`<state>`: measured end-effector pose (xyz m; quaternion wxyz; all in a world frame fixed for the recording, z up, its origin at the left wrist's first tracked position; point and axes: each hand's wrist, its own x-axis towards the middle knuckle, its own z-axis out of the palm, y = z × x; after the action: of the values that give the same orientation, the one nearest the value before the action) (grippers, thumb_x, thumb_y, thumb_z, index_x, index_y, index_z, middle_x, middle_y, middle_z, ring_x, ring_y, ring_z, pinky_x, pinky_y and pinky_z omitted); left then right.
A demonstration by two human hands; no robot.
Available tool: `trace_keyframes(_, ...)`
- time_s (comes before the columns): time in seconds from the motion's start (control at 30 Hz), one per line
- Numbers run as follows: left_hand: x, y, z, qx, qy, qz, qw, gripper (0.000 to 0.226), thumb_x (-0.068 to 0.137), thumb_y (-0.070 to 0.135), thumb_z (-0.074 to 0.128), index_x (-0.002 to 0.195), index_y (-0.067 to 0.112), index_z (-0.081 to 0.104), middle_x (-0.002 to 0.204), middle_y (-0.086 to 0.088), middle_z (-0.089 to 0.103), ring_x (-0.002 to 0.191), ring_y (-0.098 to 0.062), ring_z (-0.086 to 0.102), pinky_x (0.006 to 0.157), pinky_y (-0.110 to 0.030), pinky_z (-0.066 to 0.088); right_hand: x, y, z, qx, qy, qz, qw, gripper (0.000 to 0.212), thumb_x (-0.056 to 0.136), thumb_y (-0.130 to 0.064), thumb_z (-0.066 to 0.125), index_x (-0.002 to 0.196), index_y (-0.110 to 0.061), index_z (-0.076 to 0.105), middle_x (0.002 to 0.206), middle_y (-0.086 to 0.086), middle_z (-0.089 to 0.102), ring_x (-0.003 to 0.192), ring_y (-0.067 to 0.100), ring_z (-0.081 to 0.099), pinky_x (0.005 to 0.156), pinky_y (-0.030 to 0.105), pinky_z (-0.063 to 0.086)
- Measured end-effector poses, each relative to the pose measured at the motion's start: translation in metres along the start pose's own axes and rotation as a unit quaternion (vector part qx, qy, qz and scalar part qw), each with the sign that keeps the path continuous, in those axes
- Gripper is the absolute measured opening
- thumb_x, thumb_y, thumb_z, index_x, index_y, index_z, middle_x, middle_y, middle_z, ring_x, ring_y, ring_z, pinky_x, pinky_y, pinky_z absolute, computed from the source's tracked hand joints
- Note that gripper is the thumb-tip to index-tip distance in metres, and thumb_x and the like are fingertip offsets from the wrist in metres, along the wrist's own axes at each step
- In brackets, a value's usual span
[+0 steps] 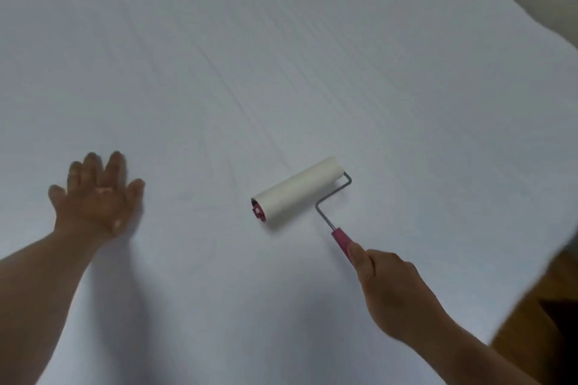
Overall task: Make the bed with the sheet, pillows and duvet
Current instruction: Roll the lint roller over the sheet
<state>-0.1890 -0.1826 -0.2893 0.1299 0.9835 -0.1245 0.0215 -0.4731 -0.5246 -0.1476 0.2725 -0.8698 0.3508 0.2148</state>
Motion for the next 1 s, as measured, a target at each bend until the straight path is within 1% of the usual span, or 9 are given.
trace_keyframes(0.03,0.007,-0.016,0.003,0.036,-0.055,-0.064,0.996,0.062,0.097,0.053,0.041,0.147,0.015,0.036,0.147,-0.015,0.038,0.143,-0.033,0.026,0.109,-0.065,0.018,0.021,-0.03,0.0,0.001,-0.001,-0.019,1.0,0.061,0.094,-0.07,0.02,0.065,-0.023,0.046,0.059,-0.004,0.052,0.055,0.011,0.049,0.05,0.024,0.035)
trace_keyframes(0.07,0.017,-0.033,0.004,0.084,-0.094,-0.106,0.986,0.07,0.095,0.065,0.028,0.154,0.028,0.02,0.159,-0.017,0.019,0.147,-0.04,0.014,0.109,-0.069,0.016,0.044,-0.062,-0.001,0.005,-0.003,-0.035,0.999,0.063,0.092,-0.072,0.021,0.066,-0.022,0.046,0.06,-0.003,0.052,0.055,0.014,0.048,0.051,0.026,0.037)
trace_keyframes(0.17,0.046,-0.075,0.005,0.114,-0.139,-0.113,0.977,0.079,0.085,0.083,0.003,0.153,0.045,-0.012,0.167,-0.002,-0.009,0.153,-0.028,-0.008,0.114,-0.064,-0.002,0.121,-0.157,0.002,0.002,0.005,-0.073,0.997,0.058,0.098,-0.066,0.026,0.077,-0.019,0.053,0.075,0.009,0.059,0.065,0.023,0.054,0.06,0.026,0.04)
trace_keyframes(0.27,0.042,-0.082,0.024,0.123,-0.082,-0.08,0.986,0.079,0.087,0.081,0.004,0.156,0.042,-0.004,0.167,-0.002,-0.001,0.153,-0.028,-0.004,0.114,-0.06,-0.011,0.194,-0.248,0.007,0.071,0.032,-0.06,0.995,0.059,0.099,-0.061,0.034,0.084,-0.01,0.06,0.08,0.017,0.066,0.057,0.028,0.061,0.051,0.026,0.042)
trace_keyframes(0.37,0.042,-0.081,0.028,0.122,-0.082,-0.082,0.986,0.079,0.091,0.075,0.012,0.159,0.034,0.01,0.166,-0.007,0.014,0.152,-0.034,0.006,0.114,-0.067,-0.003,0.245,-0.33,0.008,0.096,0.047,-0.064,0.992,0.055,0.1,-0.054,0.035,0.082,-0.008,0.058,0.076,0.016,0.065,0.055,0.027,0.058,0.047,0.027,0.042)
trace_keyframes(0.5,0.045,-0.086,0.04,0.13,-0.063,-0.059,0.988,0.079,0.092,0.071,0.019,0.158,0.029,0.018,0.165,-0.011,0.018,0.152,-0.037,0.011,0.113,-0.071,0.002,0.287,-0.408,0.012,0.083,0.039,-0.104,0.99,0.02,0.103,-0.022,0.033,0.104,-0.019,0.053,0.08,0.012,0.055,0.072,0.026,0.057,0.073,0.04,0.055)
trace_keyframes(0.67,0.047,-0.09,0.049,0.106,-0.063,-0.06,0.991,0.078,0.093,0.069,0.018,0.158,0.028,0.02,0.165,-0.011,0.017,0.152,-0.036,0.009,0.114,-0.072,0.004,0.318,-0.432,0.035,0.028,0.028,-0.083,0.996,0.034,0.103,-0.026,0.031,0.09,-0.006,0.056,0.072,0.016,0.059,0.065,0.029,0.059,0.065,0.037,0.05)
trace_keyframes(0.83,0.048,-0.091,0.047,0.101,-0.067,-0.064,0.991,0.077,0.093,0.07,0.016,0.159,0.029,0.016,0.166,-0.009,0.014,0.153,-0.034,0.006,0.114,-0.071,0.004,0.317,-0.408,0.056,-0.019,0.019,-0.066,0.997,0.025,0.101,-0.029,0.024,0.092,-0.022,0.047,0.081,0.02,0.062,0.064,0.032,0.059,0.059,0.038,0.05)
trace_keyframes(1.0,0.047,-0.089,0.044,0.106,-0.073,-0.072,0.989,0.078,0.093,0.071,0.011,0.159,0.03,0.01,0.167,-0.008,0.008,0.153,-0.033,0.003,0.115,-0.07,0.003,0.297,-0.365,0.055,-0.059,0.006,-0.051,0.997,0.034,0.101,-0.035,0.023,0.076,-0.026,0.044,0.079,0.019,0.06,0.059,0.031,0.061,0.054,0.04,0.054)
